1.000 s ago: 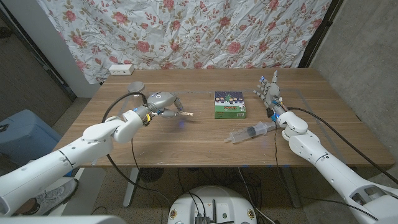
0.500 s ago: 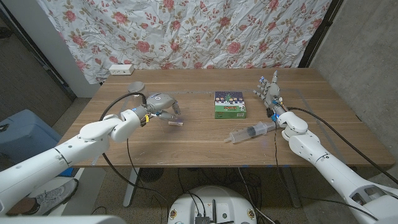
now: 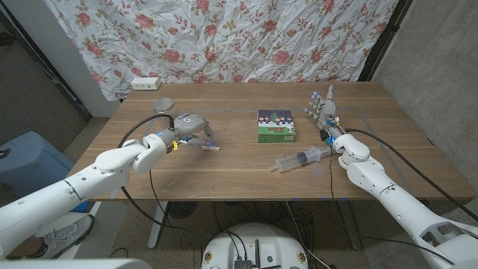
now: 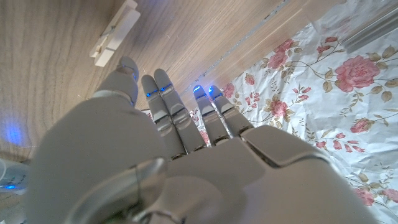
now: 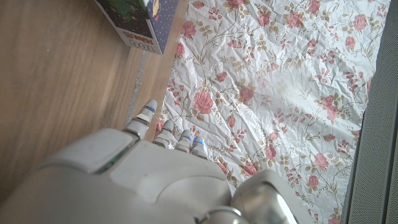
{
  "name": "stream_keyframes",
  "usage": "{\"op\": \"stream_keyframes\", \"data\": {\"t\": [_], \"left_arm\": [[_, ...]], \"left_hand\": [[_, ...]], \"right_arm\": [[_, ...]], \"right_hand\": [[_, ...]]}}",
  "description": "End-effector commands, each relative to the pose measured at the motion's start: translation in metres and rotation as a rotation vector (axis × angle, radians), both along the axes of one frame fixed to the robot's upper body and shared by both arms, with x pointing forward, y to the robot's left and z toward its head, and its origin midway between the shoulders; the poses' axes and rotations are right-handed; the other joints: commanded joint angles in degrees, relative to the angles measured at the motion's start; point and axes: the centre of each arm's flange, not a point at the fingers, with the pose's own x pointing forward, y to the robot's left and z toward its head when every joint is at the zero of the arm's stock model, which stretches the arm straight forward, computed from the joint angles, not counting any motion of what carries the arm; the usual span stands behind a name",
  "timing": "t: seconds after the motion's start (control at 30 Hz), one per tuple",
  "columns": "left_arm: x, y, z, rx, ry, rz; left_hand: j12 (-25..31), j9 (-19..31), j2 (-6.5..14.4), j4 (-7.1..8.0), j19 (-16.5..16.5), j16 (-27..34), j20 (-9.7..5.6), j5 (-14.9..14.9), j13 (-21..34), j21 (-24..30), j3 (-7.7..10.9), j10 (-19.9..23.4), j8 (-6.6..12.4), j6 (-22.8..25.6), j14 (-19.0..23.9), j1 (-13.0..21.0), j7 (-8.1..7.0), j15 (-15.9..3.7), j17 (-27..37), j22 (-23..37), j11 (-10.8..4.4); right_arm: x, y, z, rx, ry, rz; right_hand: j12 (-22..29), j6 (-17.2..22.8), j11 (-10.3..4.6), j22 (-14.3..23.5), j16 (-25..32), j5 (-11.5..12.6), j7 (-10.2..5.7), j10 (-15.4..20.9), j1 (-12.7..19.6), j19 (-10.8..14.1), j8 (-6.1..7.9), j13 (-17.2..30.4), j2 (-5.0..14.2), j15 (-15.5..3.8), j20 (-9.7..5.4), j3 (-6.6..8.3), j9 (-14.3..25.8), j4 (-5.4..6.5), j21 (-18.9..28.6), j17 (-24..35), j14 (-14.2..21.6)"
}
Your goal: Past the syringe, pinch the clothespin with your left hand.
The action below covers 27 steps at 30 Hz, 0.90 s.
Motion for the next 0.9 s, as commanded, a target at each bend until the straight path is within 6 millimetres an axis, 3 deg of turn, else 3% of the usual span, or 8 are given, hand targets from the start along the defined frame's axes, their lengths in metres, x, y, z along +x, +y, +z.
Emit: {"op": "stream_keyframes", "data": {"t": [0.03, 0.4, 0.77, 0.9], "left_arm": [[0.002, 0.0036, -0.0117, 0.016, 0.012, 0.037], [0.0025, 0.0008, -0.0099, 0.057, 0.067, 0.05], [0.001, 0.0021, -0.0089, 0.038, 0.076, 0.041], [0.0006, 0.008, -0.0107, -0.033, 0.066, 0.026]], "left_hand": [[-0.29, -0.05, -0.18, -0.01, -1.44, 0.01, 0.32, 0.19, 0.11, -0.15, -0.77, -4.08, -0.12, -3.62, -1.63, -1.47, 0.03, -7.22, 0.19, 0.07, -0.08], [-0.25, -0.51, -2.16, 0.09, -6.61, -0.03, 1.87, 0.23, -0.06, -0.37, -2.59, -17.62, -0.04, -14.84, -8.76, -5.43, -0.47, -4.55, 0.32, -0.07, 0.07], [-0.23, -0.48, -2.79, 0.39, -11.06, -0.04, 3.33, 0.06, -0.11, -0.68, -3.38, -26.07, 0.06, -22.52, -14.78, -8.41, 0.94, -2.14, 0.34, -0.27, 0.3], [-0.29, -0.5, -2.8, 0.47, -11.32, 0.08, 3.52, 0.04, -0.12, -0.62, -3.47, -27.21, 0.18, -22.96, -14.93, -8.86, 0.61, -2.21, 0.34, -0.29, 0.34]], "right_arm": [[0.0, -0.0001, 0.0, 0.0, 0.0, 0.0], [-0.0001, -0.0001, -0.0001, 0.0, 0.0, 0.0], [0.0, -0.0001, 0.0, 0.003, 0.0, -0.005], [0.0, -0.0001, 0.0, 0.003, 0.0, -0.005]], "right_hand": [[-0.16, 0.2, -0.24, 0.27, -0.09, 0.32, -0.02, 0.18, 0.05, 0.19, 0.02, 0.27, 4.57, -2.08, 0.15, -0.39, 0.16, -0.04, -0.15, 0.09, 0.2], [-0.13, 0.28, -0.19, 0.27, -0.12, 0.32, -0.07, 0.27, 0.05, 0.22, 0.06, 0.28, 4.56, -2.11, 0.15, -0.4, 0.17, -0.05, -0.15, 0.1, 0.18], [-0.2, 0.17, -0.12, 0.27, -0.14, 0.32, 0.03, 0.12, 0.05, 0.23, 0.01, 0.28, 4.56, -2.13, 0.18, -0.4, 0.17, -0.05, -0.15, 0.12, 0.18], [-0.18, 0.21, -0.17, 0.27, -0.14, 0.32, -0.04, 0.18, 0.05, 0.21, 0.03, 0.28, 4.56, -2.06, 0.17, -0.4, 0.17, -0.04, -0.16, 0.12, 0.2]]}}
